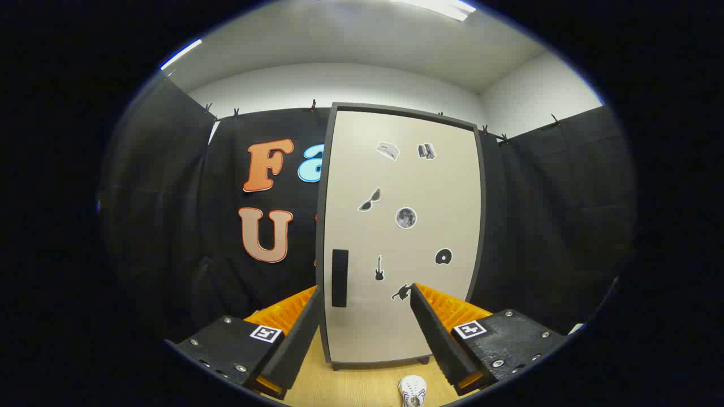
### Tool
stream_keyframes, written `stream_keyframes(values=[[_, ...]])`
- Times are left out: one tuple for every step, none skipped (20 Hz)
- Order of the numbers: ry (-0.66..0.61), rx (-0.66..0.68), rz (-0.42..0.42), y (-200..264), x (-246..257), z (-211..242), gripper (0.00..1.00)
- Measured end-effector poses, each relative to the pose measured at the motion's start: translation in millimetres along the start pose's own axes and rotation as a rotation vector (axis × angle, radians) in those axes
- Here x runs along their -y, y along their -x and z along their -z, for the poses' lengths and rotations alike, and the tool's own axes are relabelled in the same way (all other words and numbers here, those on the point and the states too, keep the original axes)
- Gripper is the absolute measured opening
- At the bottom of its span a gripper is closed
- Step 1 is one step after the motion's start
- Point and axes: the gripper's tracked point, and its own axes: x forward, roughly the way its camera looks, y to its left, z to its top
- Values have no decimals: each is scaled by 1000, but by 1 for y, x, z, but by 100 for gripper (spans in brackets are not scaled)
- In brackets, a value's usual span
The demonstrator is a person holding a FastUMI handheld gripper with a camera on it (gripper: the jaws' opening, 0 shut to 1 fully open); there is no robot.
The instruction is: Open the shoe cabinet door, grab the shoes and put them into the shoe cabinet, then close the shoe cabinet door.
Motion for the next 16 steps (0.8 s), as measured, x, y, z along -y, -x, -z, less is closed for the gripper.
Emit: stream_keyframes(values=[[-7, 0, 3, 1, 0, -1, 95], [-12, -1, 3, 3, 2, -1, 95], [-14, -1, 6, 6, 2, -1, 95], [-17, -2, 11, 5, 1, -1, 95], [-21, -3, 16, 4, 0, -1, 95], [-25, -4, 18, 5, 0, -1, 95], [-26, -6, 17, 6, 0, 0, 95], [-24, -8, 19, 7, 0, 0, 95], [-20, -6, 22, 8, 2, 0, 95], [-19, -2, 27, 8, 3, 0, 95], [-21, 1, 28, 9, 2, 0, 95], [-23, 2, 25, 10, 1, 0, 95], [-26, 4, 22, 13, 1, 0, 95], [-25, 5, 22, 16, 1, 1, 95], [-24, 6, 22, 25, 0, 2, 95], [-24, 6, 23, 31, 0, 2, 95]])
